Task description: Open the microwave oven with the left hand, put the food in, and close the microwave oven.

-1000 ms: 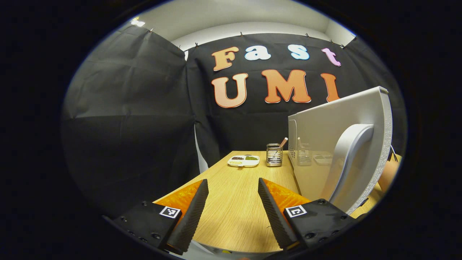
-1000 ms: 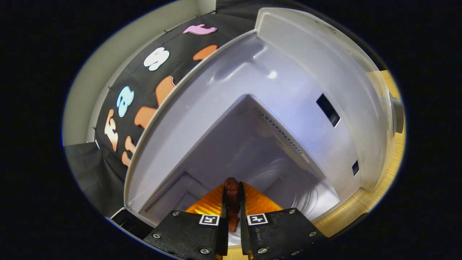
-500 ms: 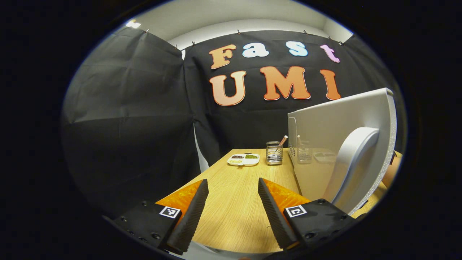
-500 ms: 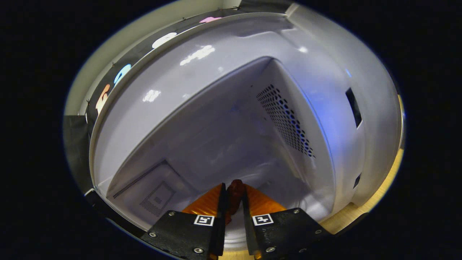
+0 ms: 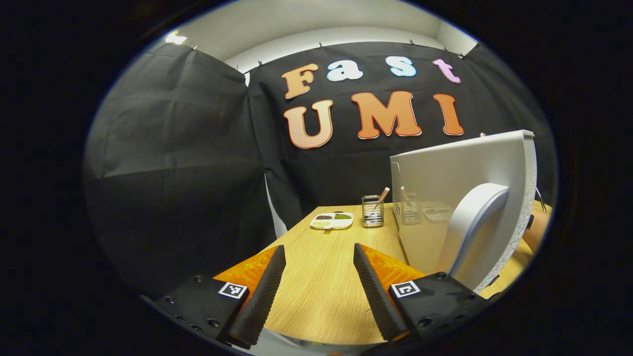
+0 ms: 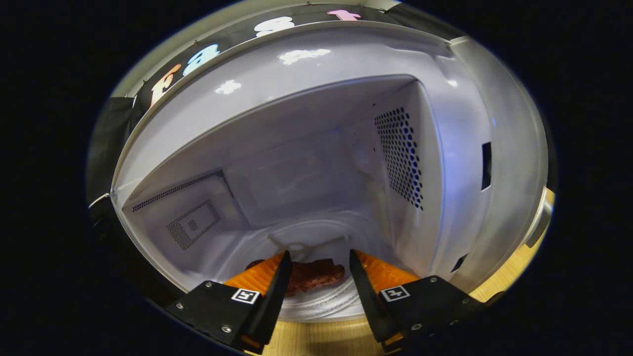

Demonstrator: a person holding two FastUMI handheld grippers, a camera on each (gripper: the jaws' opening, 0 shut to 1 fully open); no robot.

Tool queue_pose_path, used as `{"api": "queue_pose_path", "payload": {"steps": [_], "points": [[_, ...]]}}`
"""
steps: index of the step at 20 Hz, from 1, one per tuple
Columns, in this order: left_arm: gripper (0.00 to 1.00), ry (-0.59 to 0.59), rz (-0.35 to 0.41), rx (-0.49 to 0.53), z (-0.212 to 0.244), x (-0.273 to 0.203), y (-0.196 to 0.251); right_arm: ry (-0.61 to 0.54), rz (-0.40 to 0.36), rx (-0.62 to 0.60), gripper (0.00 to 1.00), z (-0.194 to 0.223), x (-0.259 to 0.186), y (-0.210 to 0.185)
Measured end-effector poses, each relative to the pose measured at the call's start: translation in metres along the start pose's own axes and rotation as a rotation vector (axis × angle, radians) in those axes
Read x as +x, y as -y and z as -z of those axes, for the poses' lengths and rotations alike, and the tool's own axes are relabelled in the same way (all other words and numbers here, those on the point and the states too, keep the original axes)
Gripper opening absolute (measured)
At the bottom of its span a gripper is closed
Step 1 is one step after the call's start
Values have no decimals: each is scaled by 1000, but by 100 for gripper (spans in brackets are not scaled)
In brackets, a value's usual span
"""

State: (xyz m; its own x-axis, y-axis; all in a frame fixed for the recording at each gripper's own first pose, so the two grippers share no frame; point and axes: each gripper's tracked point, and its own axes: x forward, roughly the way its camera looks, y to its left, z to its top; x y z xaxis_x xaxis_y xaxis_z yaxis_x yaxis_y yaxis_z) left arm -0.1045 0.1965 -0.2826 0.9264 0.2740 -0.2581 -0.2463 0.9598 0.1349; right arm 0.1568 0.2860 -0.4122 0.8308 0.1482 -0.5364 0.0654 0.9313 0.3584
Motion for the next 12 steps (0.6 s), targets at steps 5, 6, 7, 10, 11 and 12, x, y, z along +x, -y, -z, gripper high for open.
{"api": "queue_pose_path", "payload": {"steps": [5,6,7,10,11,12], "points": [[87,6,31,-1,-3,-6,23,62,-60,-92,88,-20,-48,-2],[90,11,38,3,-6,-8,29,81,-66,-117,90,-26,-59,-1],[90,13,46,6,-6,-9,35,91,-79,-141,90,-29,-69,-2],[87,12,78,4,-9,-11,56,100,-69,-188,91,-35,-92,17],[87,17,89,7,-10,-12,64,93,-75,-186,92,-34,-101,23],[90,19,101,10,-11,-13,71,84,-89,-179,92,-35,-111,27]]}}
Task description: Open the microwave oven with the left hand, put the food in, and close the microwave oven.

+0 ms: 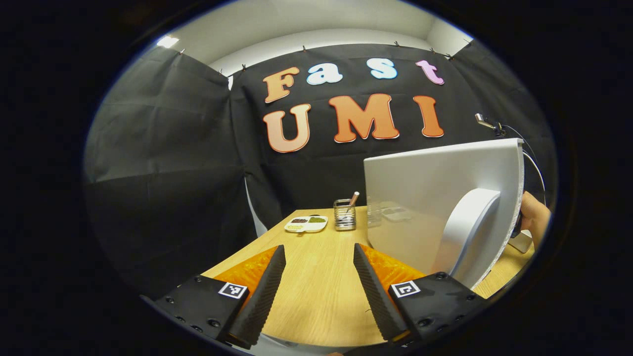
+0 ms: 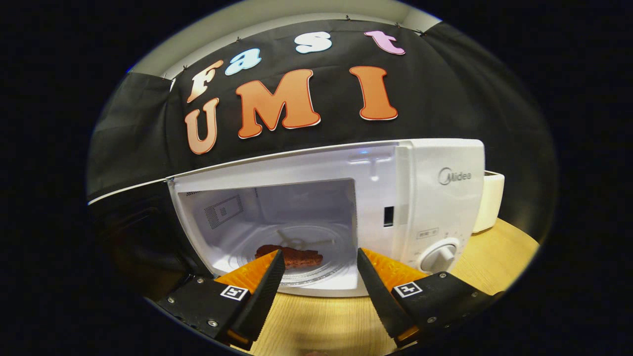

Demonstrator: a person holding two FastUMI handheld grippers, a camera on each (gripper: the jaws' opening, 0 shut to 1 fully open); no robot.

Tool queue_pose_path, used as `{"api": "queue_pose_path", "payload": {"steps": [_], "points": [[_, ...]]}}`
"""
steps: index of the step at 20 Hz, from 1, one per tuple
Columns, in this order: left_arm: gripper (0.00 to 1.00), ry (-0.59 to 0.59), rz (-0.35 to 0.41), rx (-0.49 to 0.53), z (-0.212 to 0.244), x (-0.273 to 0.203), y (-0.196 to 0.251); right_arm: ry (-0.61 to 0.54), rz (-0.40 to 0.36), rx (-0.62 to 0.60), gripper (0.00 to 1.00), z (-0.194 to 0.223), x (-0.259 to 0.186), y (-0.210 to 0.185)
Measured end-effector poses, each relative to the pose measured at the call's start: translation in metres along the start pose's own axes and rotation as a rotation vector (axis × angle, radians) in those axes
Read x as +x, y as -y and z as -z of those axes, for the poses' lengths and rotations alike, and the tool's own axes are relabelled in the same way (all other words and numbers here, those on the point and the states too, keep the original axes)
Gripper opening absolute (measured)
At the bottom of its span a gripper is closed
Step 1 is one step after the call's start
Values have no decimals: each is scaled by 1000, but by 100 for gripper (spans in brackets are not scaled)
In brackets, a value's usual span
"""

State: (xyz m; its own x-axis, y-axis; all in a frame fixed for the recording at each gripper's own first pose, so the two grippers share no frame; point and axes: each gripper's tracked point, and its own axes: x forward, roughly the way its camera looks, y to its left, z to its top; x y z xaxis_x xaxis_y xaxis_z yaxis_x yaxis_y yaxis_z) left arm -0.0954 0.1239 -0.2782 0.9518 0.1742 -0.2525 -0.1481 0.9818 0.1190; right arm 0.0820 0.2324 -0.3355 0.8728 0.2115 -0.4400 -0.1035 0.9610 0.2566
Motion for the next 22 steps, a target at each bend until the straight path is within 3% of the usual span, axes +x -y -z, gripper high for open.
{"api": "queue_pose_path", "payload": {"steps": [1,7,8,9,11,13,16,21,22], "points": [[87,2,14,3,-1,0,8,1,-14,13,92,-3,-12,5],[90,15,112,16,-8,3,64,78,-97,-48,92,-41,-87,28],[87,18,133,12,-10,3,75,93,-97,-60,92,-48,-98,37],[94,22,157,4,-12,1,86,108,-100,-66,92,-54,-110,43],[87,23,196,4,-11,1,105,129,-99,-86,92,-62,-131,57],[89,20,245,0,-11,1,129,151,-79,-126,93,-69,-147,74],[86,20,308,-4,-13,2,161,185,-50,-161,93,-80,-170,97],[45,12,388,-13,-15,11,215,216,-10,-201,92,-92,-191,124],[28,12,405,-12,-16,15,224,219,-6,-201,92,-92,-194,129]]}}
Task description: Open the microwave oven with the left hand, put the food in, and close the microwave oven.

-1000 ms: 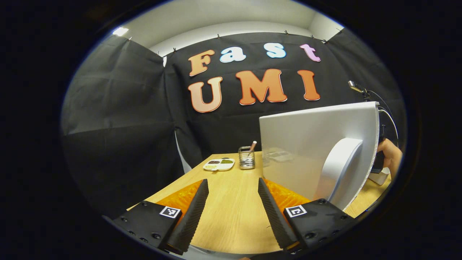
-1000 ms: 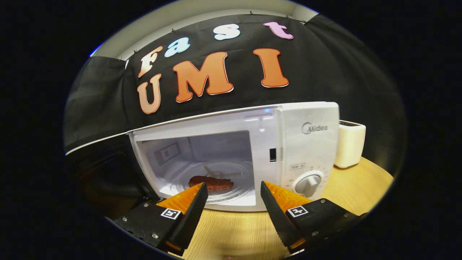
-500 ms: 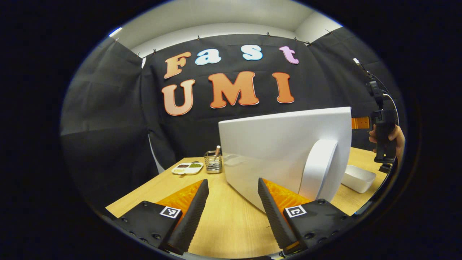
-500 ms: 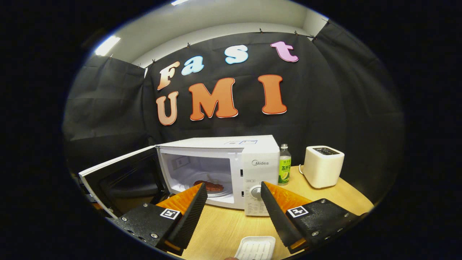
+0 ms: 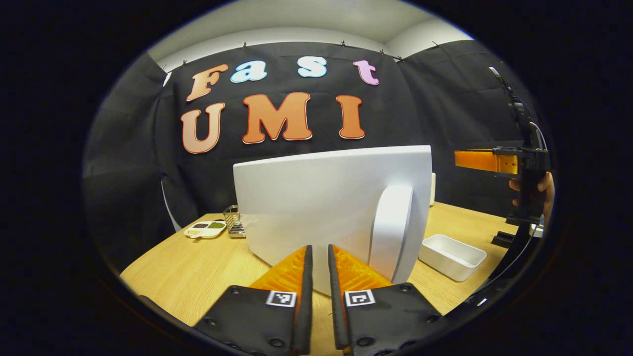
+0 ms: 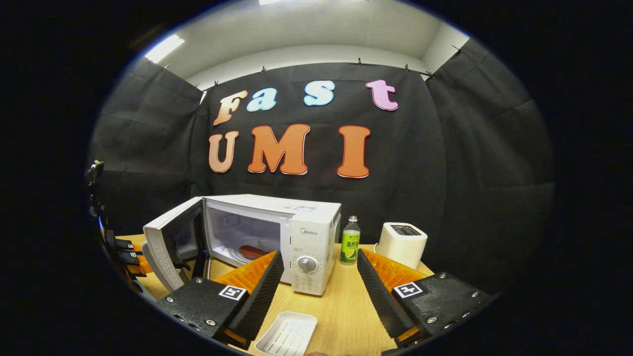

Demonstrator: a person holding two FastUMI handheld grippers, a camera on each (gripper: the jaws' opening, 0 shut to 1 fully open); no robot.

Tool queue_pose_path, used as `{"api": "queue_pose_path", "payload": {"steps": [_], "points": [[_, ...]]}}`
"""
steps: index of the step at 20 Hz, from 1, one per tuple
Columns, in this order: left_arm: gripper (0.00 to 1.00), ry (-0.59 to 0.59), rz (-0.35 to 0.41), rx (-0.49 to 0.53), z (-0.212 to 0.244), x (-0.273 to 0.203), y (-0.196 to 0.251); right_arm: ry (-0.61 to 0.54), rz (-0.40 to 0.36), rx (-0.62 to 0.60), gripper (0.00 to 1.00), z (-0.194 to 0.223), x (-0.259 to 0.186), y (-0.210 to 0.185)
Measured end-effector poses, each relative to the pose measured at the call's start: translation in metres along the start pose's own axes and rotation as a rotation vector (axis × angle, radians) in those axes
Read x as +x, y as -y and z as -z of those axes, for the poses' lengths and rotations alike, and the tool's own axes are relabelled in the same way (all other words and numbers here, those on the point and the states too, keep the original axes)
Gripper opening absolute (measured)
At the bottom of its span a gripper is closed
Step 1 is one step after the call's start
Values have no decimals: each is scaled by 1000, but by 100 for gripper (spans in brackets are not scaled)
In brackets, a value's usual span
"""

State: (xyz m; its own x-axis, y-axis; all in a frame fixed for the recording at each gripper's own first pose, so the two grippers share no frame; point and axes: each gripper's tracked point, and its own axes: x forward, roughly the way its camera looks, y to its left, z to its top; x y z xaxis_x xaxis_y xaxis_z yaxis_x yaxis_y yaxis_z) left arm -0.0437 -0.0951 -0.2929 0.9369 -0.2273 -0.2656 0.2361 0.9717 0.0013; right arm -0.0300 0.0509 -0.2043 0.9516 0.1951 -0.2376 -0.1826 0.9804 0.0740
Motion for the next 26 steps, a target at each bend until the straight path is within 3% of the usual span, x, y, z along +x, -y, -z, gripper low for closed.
{"api": "queue_pose_path", "payload": {"steps": [2,6,8,9,10,13,26], "points": [[5,-19,25,-19,4,13,13,2,11,2,92,-1,-6,10],[6,-46,120,-86,5,32,44,20,30,7,93,-8,-13,26],[6,-48,119,-53,2,44,53,28,40,5,93,-9,-13,34],[6,-47,122,-45,1,53,57,33,39,7,97,-9,-14,35],[6,-51,133,-47,1,63,63,33,40,8,93,-9,-13,35],[6,-56,154,-50,-2,91,76,25,40,0,93,-5,-11,38],[6,-105,125,-42,16,189,100,3,56,-21,93,3,-7,53]]}}
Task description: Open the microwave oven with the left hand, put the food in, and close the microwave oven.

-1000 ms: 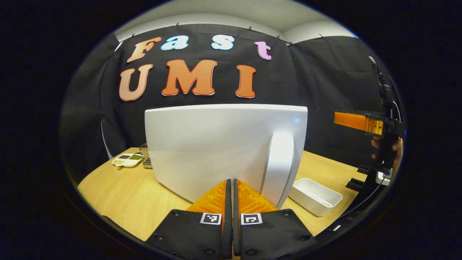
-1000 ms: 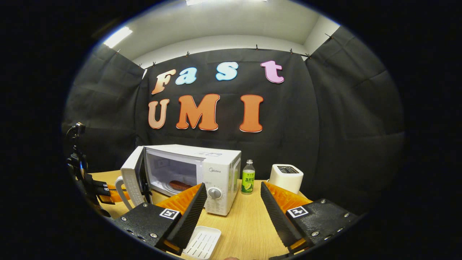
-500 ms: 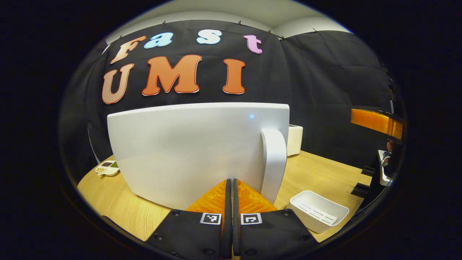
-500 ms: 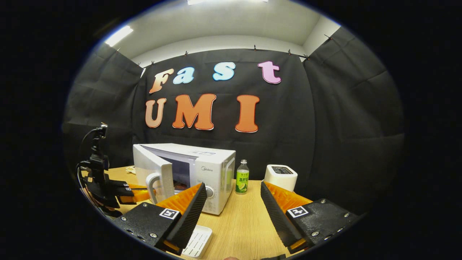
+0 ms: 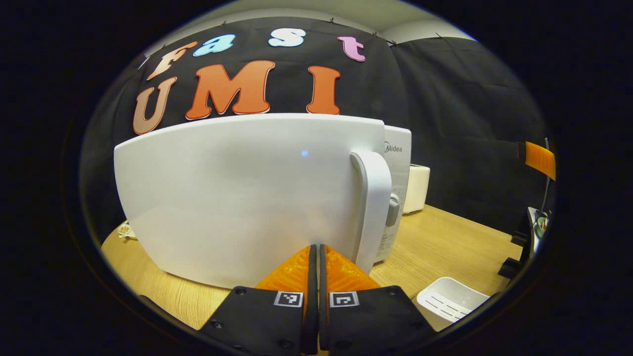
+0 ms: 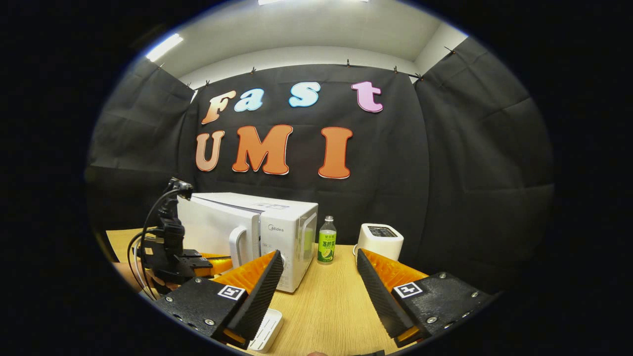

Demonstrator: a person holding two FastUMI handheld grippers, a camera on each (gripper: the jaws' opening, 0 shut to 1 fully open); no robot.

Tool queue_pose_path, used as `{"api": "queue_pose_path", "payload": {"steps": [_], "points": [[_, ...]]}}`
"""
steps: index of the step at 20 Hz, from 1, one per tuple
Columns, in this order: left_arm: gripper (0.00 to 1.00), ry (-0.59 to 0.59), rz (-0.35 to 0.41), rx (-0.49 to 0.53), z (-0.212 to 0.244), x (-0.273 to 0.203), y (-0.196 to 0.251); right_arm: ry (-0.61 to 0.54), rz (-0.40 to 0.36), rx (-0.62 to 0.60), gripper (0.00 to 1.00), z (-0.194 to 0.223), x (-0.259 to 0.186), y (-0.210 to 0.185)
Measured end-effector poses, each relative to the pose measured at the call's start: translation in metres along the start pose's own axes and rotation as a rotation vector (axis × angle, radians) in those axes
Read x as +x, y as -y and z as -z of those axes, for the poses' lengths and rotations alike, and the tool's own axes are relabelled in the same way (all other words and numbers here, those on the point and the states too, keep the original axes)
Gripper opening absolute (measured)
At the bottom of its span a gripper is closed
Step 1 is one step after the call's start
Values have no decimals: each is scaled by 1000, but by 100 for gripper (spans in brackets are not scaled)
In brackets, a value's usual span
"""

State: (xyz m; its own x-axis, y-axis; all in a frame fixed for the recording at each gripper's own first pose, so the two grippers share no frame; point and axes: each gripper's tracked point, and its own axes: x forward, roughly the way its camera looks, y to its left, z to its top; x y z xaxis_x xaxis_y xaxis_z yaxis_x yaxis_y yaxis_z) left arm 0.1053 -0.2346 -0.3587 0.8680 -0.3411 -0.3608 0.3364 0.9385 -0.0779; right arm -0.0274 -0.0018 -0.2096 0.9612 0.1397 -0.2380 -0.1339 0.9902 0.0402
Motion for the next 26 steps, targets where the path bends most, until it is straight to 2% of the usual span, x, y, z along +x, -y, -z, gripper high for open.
{"api": "queue_pose_path", "payload": {"steps": [4,10,11,12,15,17,21,22,25,26], "points": [[5,-7,-11,-13,-1,10,5,-12,2,-6,94,6,5,2],[6,-15,-60,54,-5,22,-4,-17,0,8,94,7,15,0],[0,-42,-57,53,-1,18,-1,-18,-3,8,94,7,15,-1],[5,-22,-57,58,-3,19,1,-18,-4,8,95,7,13,-2],[7,-33,-78,95,-4,17,-2,-23,-8,6,94,7,15,-4],[7,-4,-116,120,-20,7,-12,-20,-6,-4,95,2,16,-6],[7,59,-139,127,-65,-27,-27,15,-4,1,94,-18,16,-11],[12,81,-146,134,-79,-39,-31,20,-11,10,94,-22,15,-14],[14,145,-194,131,-115,-81,-50,32,-22,3,94,-33,20,-20],[18,159,-211,121,-128,-94,-59,39,-22,-2,94,-39,21,-24]]}}
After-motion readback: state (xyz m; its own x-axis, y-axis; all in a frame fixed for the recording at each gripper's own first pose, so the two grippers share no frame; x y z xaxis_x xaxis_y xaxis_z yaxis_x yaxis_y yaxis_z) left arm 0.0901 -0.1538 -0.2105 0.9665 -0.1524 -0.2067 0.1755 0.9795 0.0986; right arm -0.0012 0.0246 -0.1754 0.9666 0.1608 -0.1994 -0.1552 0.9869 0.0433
